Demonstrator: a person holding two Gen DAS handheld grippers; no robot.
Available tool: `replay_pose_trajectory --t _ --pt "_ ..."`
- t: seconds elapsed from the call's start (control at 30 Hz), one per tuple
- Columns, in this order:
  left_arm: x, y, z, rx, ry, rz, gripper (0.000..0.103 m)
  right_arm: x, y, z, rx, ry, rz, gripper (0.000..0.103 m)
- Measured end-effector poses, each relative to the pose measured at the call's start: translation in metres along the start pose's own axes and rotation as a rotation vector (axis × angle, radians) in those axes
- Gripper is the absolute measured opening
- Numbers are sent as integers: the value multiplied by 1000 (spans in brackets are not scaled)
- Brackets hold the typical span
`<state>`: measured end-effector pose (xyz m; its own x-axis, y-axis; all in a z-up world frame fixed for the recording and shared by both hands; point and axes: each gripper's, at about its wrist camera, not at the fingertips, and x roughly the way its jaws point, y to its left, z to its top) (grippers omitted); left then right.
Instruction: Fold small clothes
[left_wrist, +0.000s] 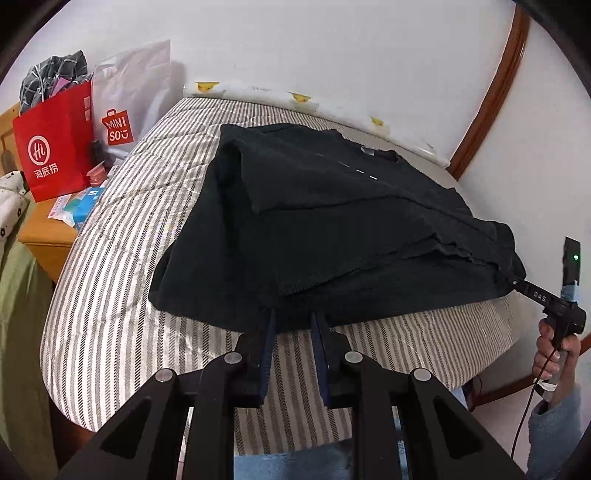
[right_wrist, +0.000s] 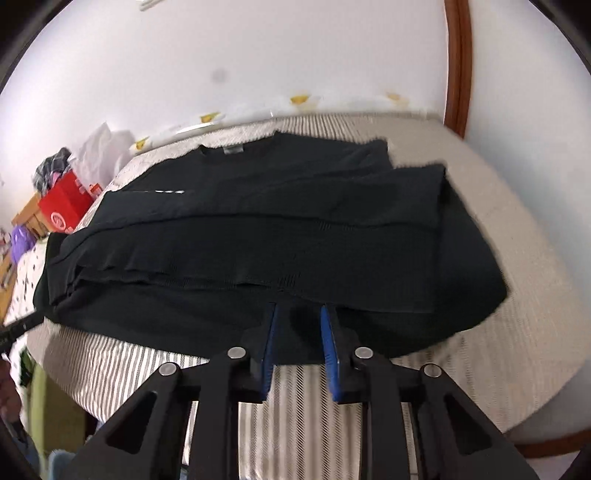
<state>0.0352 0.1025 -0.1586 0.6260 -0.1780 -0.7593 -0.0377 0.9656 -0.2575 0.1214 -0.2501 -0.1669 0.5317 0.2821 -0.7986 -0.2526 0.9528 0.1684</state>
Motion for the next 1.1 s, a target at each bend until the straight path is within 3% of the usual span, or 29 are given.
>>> replay_pose_trajectory --t 0.2,0.37,0.53,0.73,0.87,1.1 --pt "10 -2 1 42 31 53 19 15 -8 1 48 27 14 16" --pt "12 -5 5 64 28 44 19 12 -4 8 11 10 -36 15" --pt "30 -14 15 99 59 100 19 9 -3 17 -2 -23 -81 14" --pt "37 -10 31 58 37 34 19 16 -1 38 -6 -31 -111 14" --pt "34 -6 54 24 -12 -19 19 20 -2 63 8 -59 -91 14" --pt "58 6 102 -41 -36 -45 19 50 0 115 37 -72 -66 14"
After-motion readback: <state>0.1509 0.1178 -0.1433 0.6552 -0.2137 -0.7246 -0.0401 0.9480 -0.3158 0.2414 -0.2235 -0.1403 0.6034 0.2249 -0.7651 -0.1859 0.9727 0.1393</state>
